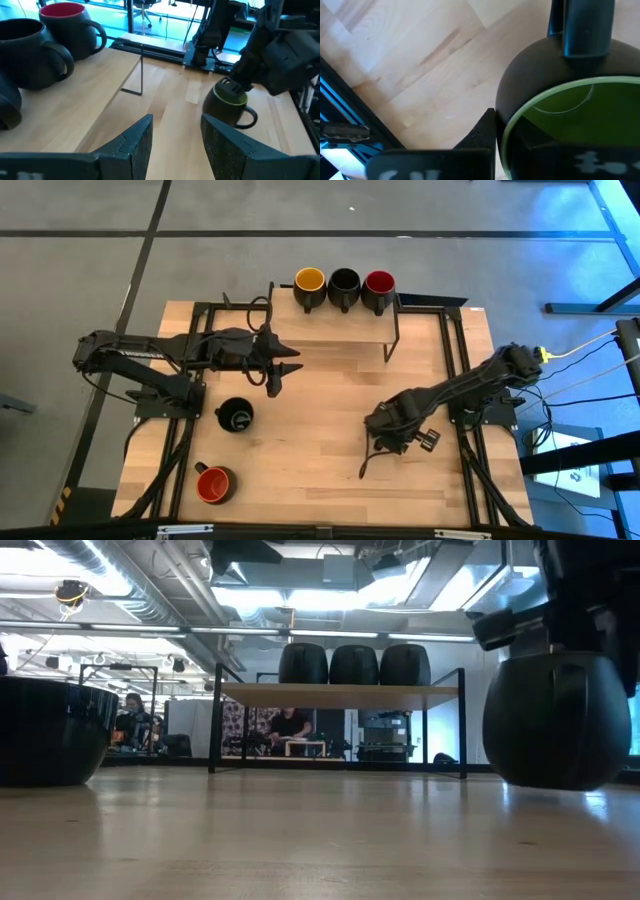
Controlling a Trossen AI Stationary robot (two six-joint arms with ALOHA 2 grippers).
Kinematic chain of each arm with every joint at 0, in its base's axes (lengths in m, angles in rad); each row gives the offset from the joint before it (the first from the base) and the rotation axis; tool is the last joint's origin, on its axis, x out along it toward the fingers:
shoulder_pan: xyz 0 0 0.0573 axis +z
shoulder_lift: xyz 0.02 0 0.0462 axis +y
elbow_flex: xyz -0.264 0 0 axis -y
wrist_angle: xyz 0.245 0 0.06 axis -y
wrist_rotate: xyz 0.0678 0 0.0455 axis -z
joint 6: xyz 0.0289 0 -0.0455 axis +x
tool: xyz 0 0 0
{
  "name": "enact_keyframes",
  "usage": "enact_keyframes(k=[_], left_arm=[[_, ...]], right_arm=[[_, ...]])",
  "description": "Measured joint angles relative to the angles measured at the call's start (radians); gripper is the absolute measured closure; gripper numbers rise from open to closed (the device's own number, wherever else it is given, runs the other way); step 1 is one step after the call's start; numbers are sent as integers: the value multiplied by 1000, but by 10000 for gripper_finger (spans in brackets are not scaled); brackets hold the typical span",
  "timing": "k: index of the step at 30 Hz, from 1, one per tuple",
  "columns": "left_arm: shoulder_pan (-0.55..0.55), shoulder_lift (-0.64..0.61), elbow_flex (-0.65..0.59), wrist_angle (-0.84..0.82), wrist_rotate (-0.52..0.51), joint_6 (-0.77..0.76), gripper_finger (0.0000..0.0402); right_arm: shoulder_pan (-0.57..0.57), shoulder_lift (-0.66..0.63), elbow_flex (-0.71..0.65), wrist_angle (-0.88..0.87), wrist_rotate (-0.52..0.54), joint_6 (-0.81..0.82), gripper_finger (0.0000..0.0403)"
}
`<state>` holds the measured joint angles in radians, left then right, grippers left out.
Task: Place coffee mugs
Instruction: Put the green mug on the shelf
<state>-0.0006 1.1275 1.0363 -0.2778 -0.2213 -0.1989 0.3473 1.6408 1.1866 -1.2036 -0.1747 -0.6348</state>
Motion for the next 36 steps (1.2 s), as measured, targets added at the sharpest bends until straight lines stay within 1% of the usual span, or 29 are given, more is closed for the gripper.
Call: enact_keyframes(k=[5, 10, 13, 18, 21, 24, 27, 31, 33, 36], left_arm=[[0, 0, 0, 0, 2, 0, 240], [0, 0, 0, 0, 3, 0, 240], [0, 0, 0, 0, 3, 0, 240], [0, 0, 0, 0, 3, 0, 240], [0, 0, 0, 0, 3, 0, 240], [0, 0, 0, 1, 3, 0, 240], [0, 0, 0, 1, 3, 0, 240], [0, 0, 0, 1, 3, 0, 240], [0, 0, 0, 1, 3, 0, 240], [0, 0, 0, 1, 3, -1, 240]], right_arm=[[0, 22, 0, 0, 1, 8, 390], [0, 26, 0, 1, 9, 76, 375], [0, 26, 0, -4, 35, 120, 355], [-1, 26, 7, -31, 55, 186, 308], [-1, 26, 51, -77, 62, 251, 282], [-1, 26, 126, -129, 39, 326, 265], [-1, 26, 214, -169, 27, 430, 259], [0, 22, 306, -199, 46, 620, 260], [0, 15, 323, -201, 62, 738, 263], [0, -11, 312, -202, 90, 912, 266]])
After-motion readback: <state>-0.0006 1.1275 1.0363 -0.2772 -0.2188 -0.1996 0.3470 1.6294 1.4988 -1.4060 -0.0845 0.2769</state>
